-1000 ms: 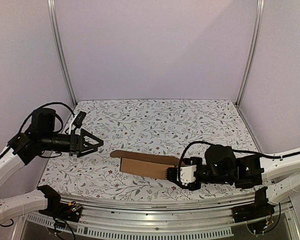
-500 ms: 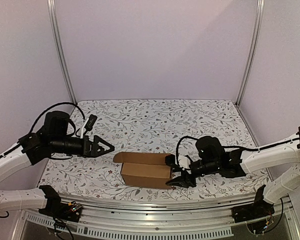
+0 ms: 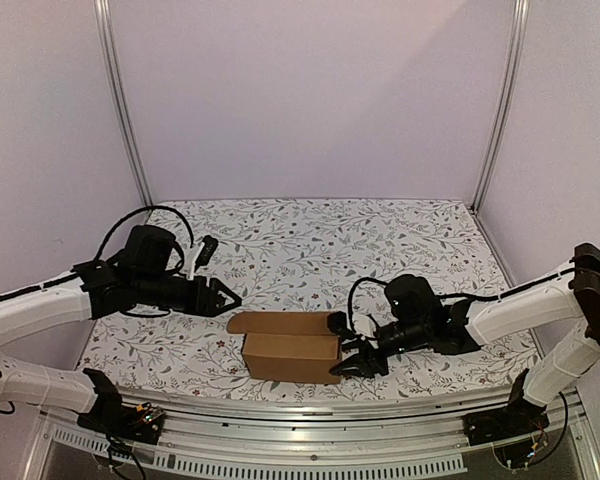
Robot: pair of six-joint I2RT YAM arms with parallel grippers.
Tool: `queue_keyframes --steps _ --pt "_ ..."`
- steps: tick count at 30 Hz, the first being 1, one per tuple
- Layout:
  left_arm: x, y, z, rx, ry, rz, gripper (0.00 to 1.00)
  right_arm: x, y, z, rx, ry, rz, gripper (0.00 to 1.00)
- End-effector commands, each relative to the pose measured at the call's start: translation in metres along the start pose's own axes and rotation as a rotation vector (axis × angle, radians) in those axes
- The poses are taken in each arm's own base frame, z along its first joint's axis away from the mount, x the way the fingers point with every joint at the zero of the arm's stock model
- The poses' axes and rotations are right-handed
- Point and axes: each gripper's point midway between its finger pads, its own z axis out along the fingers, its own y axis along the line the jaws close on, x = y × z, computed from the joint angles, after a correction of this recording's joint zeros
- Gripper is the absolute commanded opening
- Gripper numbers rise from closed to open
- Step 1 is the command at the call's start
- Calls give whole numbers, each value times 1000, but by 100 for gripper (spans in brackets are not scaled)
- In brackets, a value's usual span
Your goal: Fold the paper box
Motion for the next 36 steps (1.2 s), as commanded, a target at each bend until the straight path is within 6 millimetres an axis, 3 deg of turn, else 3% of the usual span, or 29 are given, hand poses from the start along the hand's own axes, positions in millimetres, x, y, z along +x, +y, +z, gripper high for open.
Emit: queue_keyframes --steps 1,7,18,36 --pt "5 -10 10 43 20 30 53 -3 -2 4 -11 -19 -11 31" --pt "17 0 17 -6 59 35 48 -3 -5 4 3 -19 -18 31" --pt "44 0 26 -57 154 69 35 -3 -7 6 11 -24 -13 31" --pt "42 4 19 -130 159 71 7 -3 -12 7 42 -38 -14 30"
